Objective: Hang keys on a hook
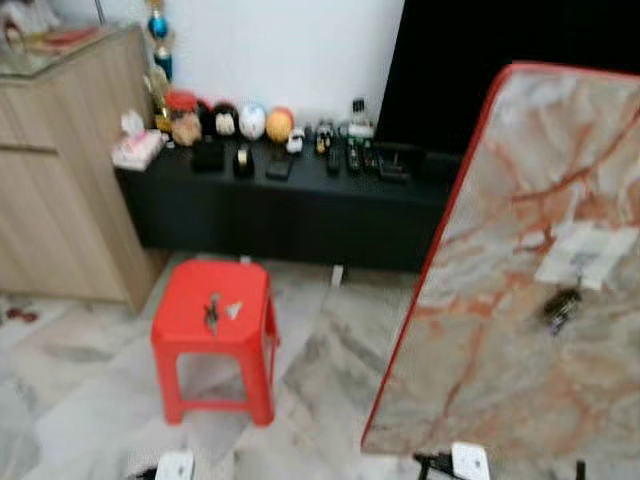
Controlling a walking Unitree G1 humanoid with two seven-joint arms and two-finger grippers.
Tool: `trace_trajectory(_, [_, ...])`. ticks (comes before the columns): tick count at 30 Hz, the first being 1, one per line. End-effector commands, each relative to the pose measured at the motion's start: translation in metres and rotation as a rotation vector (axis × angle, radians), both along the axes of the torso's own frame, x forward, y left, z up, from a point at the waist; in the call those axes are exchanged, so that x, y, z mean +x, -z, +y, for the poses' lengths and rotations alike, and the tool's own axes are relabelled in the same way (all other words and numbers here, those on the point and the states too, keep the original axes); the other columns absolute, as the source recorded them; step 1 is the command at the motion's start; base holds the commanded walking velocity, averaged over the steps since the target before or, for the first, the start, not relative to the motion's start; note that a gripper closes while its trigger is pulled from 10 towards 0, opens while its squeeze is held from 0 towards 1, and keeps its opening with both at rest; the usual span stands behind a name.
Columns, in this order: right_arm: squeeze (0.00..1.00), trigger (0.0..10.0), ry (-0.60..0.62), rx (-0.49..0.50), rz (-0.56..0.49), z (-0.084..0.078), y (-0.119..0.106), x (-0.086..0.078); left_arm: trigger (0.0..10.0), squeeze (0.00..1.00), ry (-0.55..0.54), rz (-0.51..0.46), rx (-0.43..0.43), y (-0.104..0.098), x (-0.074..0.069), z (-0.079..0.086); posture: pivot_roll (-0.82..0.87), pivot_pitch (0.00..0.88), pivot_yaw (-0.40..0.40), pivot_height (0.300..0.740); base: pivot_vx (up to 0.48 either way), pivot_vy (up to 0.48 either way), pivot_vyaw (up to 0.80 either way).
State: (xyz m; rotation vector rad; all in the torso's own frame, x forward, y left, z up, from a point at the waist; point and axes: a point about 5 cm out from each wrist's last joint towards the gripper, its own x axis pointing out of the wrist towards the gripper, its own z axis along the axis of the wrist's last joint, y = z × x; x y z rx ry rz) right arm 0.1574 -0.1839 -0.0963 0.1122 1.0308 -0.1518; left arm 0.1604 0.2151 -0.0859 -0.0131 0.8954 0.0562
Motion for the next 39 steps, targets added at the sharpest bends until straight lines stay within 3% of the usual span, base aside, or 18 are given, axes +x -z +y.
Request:
trace_trajectory(1, [0.0, 10.0, 0.009, -0.018, 0.011, -0.0068, 0.0007, -0.0037, 10.0, 0.0, 0.002, 0.01, -0.02, 0.0025, -0.0026, -0.0067, 0.09, 0.027, -0.066, 0.74, 0.0, 0.356, 0.0])
trace_trajectory(39, [0.0, 10.0, 0.004, -0.005, -0.021, -0.0054, -0.0021, 0.0032, 10.0, 0.0, -0.012, 0.001, -0.023, 0.0017, 0.0, -0.0082, 0.1, 0.067, -0.077, 0.74, 0.0, 0.337, 0.0])
